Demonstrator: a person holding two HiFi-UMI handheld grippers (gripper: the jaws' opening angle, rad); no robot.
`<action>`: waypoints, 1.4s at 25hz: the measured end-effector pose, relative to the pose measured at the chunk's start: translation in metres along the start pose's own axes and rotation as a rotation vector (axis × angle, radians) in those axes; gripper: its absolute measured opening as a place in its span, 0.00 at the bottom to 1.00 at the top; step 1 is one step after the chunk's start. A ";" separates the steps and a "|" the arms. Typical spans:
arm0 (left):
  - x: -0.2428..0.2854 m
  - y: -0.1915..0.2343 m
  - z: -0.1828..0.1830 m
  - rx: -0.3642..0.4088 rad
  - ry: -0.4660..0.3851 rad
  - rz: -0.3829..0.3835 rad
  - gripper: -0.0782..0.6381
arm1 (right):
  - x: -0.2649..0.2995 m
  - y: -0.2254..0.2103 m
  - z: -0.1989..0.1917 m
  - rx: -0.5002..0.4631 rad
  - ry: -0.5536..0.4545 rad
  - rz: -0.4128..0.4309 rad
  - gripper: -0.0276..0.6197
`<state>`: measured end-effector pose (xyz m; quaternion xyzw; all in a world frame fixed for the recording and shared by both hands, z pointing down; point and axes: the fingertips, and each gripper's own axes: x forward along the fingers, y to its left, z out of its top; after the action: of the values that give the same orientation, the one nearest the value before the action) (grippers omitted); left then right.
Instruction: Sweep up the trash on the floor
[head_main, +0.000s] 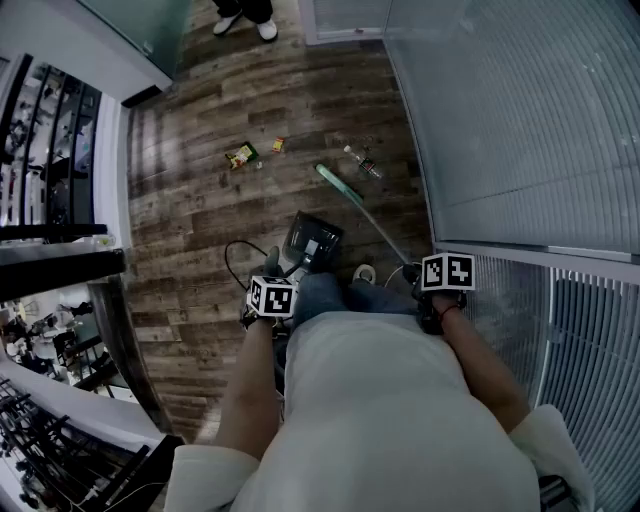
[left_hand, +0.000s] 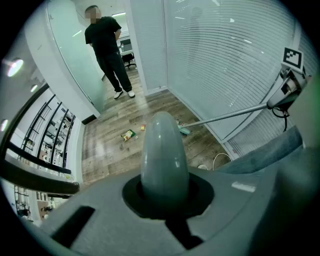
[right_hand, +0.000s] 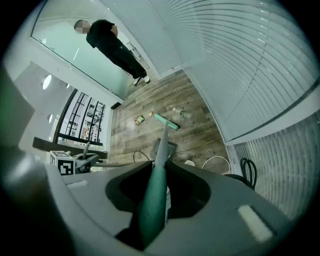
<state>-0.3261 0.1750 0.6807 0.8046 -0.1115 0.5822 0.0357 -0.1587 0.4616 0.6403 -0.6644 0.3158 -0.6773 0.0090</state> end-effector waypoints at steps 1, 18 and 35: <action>0.000 0.000 0.002 0.001 0.000 -0.001 0.12 | -0.001 -0.001 0.001 0.005 -0.002 0.002 0.19; 0.002 0.004 0.008 0.001 0.002 -0.003 0.12 | -0.003 -0.005 0.002 0.032 -0.006 0.000 0.19; 0.001 0.000 0.011 0.017 -0.011 -0.024 0.12 | -0.005 -0.006 0.005 0.046 -0.036 -0.005 0.19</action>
<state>-0.3153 0.1723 0.6782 0.8094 -0.0970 0.5782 0.0351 -0.1506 0.4668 0.6380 -0.6768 0.2984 -0.6723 0.0283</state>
